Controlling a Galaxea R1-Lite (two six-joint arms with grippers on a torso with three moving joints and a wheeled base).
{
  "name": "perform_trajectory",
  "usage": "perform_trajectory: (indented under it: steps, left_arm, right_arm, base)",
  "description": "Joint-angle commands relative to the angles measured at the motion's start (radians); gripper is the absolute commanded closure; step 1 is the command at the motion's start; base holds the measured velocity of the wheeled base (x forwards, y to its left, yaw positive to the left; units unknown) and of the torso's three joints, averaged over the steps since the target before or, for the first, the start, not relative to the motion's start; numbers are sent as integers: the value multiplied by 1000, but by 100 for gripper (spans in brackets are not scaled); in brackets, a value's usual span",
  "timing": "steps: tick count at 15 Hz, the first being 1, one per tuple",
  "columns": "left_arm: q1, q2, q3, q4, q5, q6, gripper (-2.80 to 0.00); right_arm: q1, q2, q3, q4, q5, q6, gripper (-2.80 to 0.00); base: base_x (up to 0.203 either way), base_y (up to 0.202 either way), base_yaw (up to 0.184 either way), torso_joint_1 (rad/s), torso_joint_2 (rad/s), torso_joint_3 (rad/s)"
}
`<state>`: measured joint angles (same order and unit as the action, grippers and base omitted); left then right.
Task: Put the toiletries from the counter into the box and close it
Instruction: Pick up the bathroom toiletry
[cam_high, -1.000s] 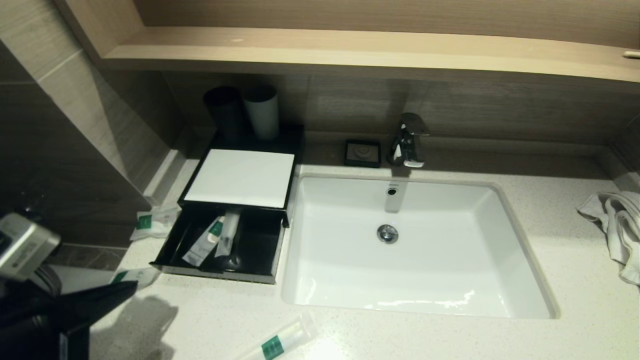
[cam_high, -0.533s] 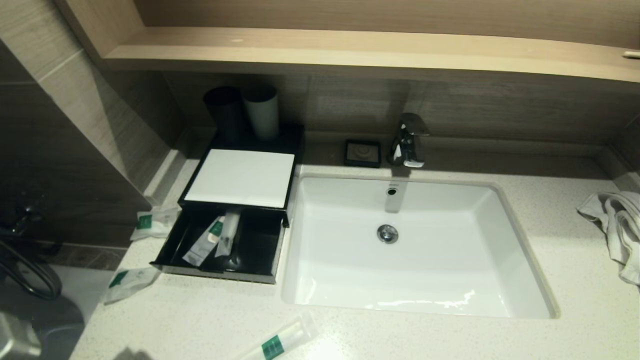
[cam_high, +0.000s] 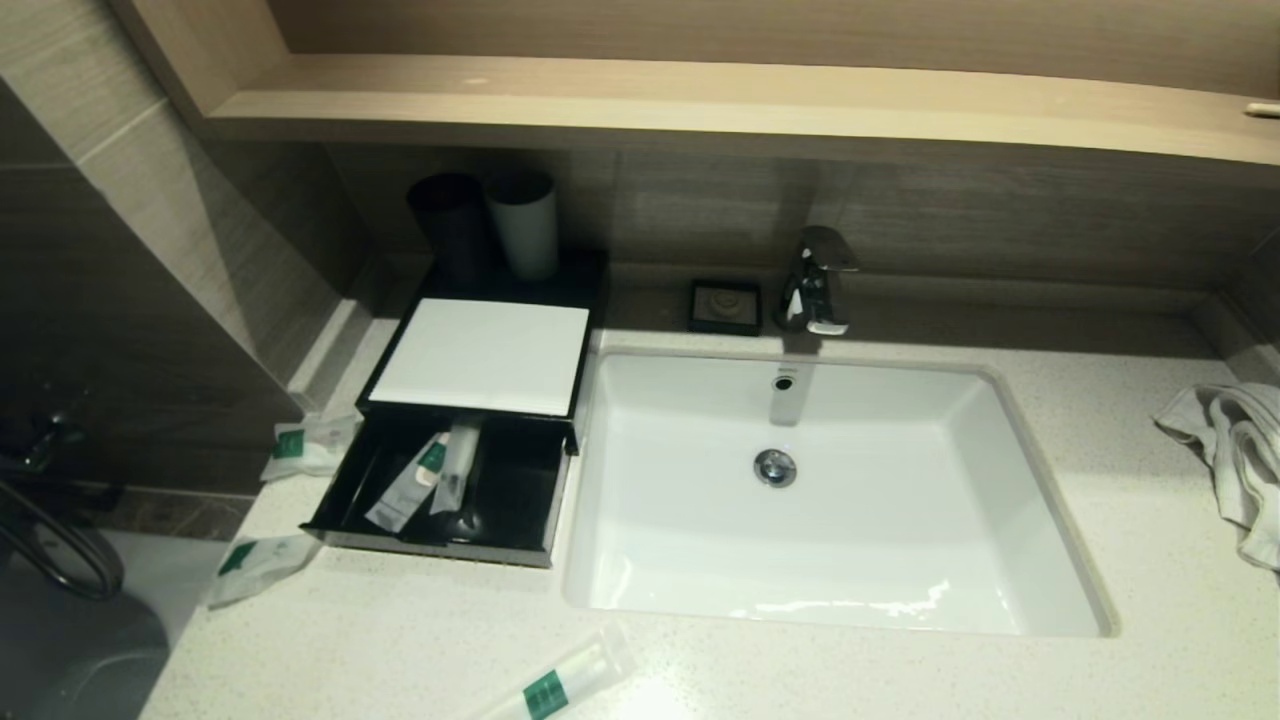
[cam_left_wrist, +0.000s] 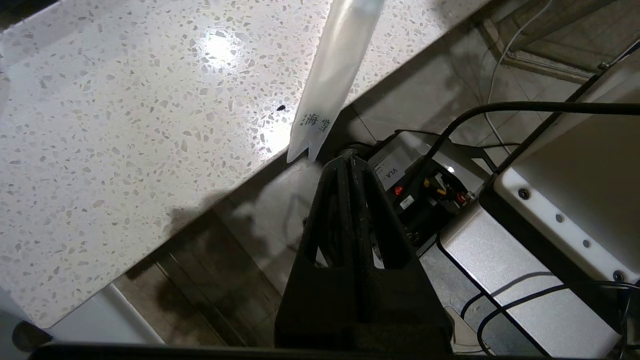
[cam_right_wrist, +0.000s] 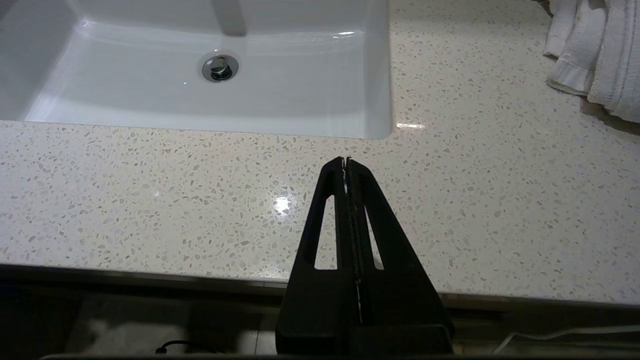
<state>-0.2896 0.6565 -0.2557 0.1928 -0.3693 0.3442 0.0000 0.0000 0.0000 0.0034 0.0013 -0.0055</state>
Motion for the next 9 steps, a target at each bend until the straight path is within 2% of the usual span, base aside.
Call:
perform_trajectory:
  steps: [1, 5, 9]
  left_arm:
    - [1, 37, 7, -2, 0, 7, 0]
    - [1, 130, 7, -17, 4, 11, 0]
    - [-18, 247, 19, -94, 8, 29, 0]
  right_arm:
    - [0, 0, 0, 0, 0, -1, 0]
    - [0, 0, 0, 0, 0, -1, 0]
    - [0, 0, 0, 0, 0, -1, 0]
  base:
    - [0, 0, 0, 0, 0, 0]
    - [0, 0, 0, 0, 0, 0]
    - [0, 0, 0, 0, 0, 0]
